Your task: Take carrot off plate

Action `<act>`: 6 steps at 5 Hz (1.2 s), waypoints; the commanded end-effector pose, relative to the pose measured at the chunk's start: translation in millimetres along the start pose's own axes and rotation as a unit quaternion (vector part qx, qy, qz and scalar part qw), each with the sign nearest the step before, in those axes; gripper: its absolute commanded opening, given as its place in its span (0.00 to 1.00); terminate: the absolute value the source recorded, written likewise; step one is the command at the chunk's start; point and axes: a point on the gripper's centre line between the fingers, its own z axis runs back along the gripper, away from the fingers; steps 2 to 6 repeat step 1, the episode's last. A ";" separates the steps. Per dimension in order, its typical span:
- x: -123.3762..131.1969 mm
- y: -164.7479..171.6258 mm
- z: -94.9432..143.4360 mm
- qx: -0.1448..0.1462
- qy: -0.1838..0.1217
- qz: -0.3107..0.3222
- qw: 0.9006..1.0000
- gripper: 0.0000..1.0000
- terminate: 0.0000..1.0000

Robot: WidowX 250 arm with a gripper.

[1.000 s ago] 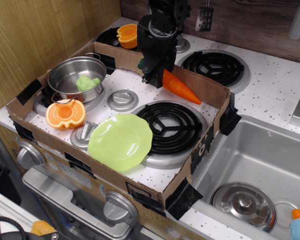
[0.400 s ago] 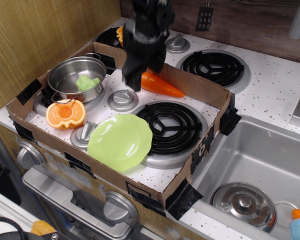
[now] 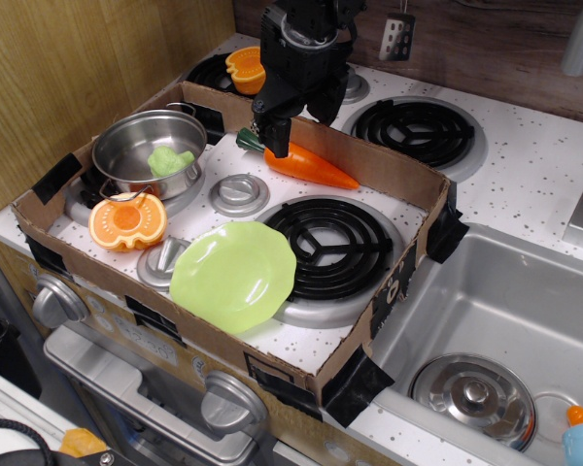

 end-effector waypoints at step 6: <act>5.9 -12.4 30.2 -0.034 -0.004 -0.020 0.999 1.00 1.00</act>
